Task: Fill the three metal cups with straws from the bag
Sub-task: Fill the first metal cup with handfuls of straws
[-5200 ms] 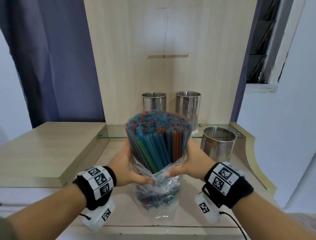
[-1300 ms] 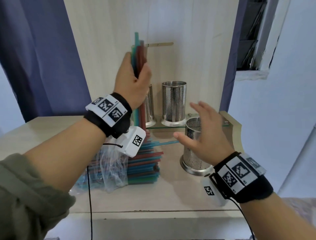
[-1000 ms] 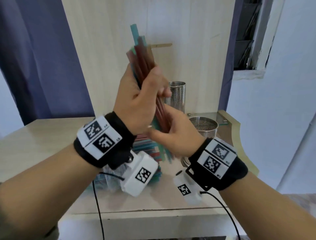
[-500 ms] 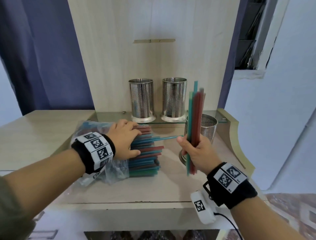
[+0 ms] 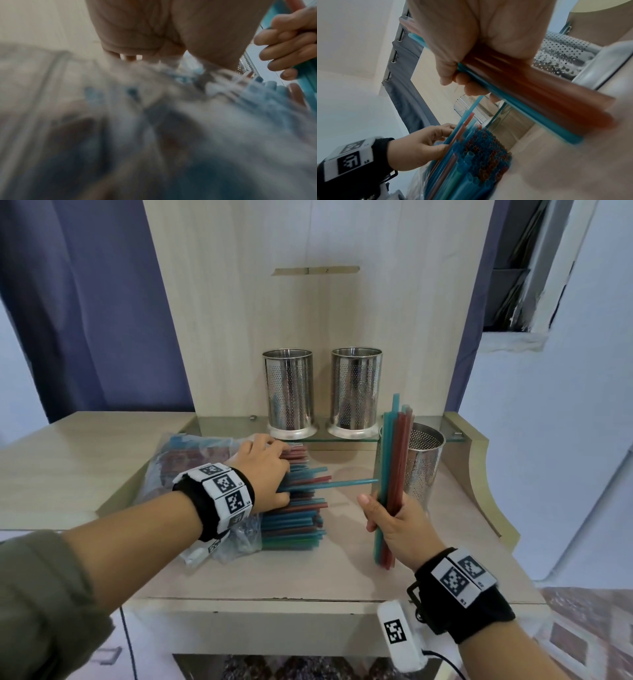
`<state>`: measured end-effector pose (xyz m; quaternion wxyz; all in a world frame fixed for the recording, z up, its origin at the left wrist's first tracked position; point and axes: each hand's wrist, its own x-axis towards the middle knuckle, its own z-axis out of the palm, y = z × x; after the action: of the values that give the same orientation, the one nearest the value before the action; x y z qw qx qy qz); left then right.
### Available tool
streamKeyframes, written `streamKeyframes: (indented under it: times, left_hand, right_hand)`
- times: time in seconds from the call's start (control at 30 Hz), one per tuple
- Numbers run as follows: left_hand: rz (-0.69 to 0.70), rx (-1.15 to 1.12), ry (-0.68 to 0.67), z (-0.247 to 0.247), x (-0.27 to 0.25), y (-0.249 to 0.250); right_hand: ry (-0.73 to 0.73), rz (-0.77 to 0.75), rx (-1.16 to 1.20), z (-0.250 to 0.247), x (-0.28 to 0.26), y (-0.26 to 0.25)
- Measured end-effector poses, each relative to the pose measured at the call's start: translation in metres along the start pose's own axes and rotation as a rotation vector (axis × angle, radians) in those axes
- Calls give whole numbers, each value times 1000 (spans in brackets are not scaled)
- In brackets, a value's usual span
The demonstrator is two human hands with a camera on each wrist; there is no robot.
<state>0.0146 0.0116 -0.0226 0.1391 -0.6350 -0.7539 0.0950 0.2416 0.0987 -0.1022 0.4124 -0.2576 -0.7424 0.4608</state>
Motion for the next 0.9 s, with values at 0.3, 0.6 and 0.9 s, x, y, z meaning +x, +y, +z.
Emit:
streamKeyframes:
  times: [0.3, 0.6, 0.9]
  left_hand:
    - [47, -200, 101, -7, 8, 1]
    - [180, -578, 305, -45, 18, 1]
    - [155, -1031, 642, -97, 24, -5]
  right_hand:
    - [0, -2, 49, -4, -3, 1]
    - [-35, -27, 76, -7, 6, 5]
    - [-18, 3, 184, -8, 15, 0]
